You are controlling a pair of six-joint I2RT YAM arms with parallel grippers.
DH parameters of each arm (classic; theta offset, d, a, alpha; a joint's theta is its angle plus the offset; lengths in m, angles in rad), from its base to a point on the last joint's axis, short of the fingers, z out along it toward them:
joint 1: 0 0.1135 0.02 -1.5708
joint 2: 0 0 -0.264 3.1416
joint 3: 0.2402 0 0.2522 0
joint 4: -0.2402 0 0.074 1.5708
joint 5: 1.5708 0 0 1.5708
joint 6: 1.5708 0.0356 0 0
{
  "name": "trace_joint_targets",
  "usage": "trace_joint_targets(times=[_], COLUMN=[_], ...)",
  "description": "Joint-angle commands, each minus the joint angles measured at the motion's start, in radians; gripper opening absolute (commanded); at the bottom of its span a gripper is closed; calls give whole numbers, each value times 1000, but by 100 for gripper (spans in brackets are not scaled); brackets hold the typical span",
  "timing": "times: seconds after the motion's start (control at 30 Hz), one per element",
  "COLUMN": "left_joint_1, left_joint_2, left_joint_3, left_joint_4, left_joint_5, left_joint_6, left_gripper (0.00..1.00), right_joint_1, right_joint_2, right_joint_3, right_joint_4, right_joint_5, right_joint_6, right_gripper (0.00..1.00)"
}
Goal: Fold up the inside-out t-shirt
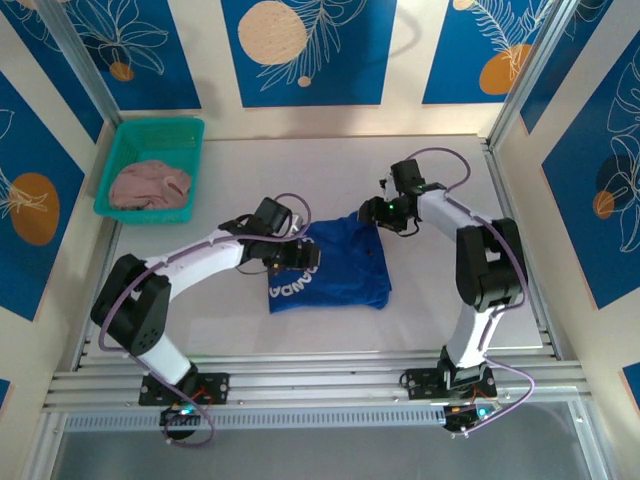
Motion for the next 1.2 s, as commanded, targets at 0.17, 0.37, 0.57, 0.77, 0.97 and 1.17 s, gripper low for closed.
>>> trace_joint_targets(times=[0.17,0.37,0.57,0.77,0.97,1.17], left_joint_1=[-8,-30,-43,-61,-32,86], left_joint_2=[26,52,66,67,-2,74], left_joint_3=[-18,-59,-90,-44,18,112], left_joint_4=[-43,-49,-31,-44,-42,3], left_joint_5=[3,33,37,44,-62,-7], left_joint_6=[26,58,66,78,87,65], left_gripper=[83,82,82,82,85,87], right_joint_1=[17,18,16,9,3,42], right_joint_2=[154,187,213,316,83,-241], right_joint_3=[162,277,330,427,284,-87], right_joint_4=[-36,-116,-145,-262,-253,-160], right_joint_5=[72,139,146,218,182,3], right_joint_6=[-80,-103,-103,-120,-111,7], right_gripper=[27,1,4,33,53,59])
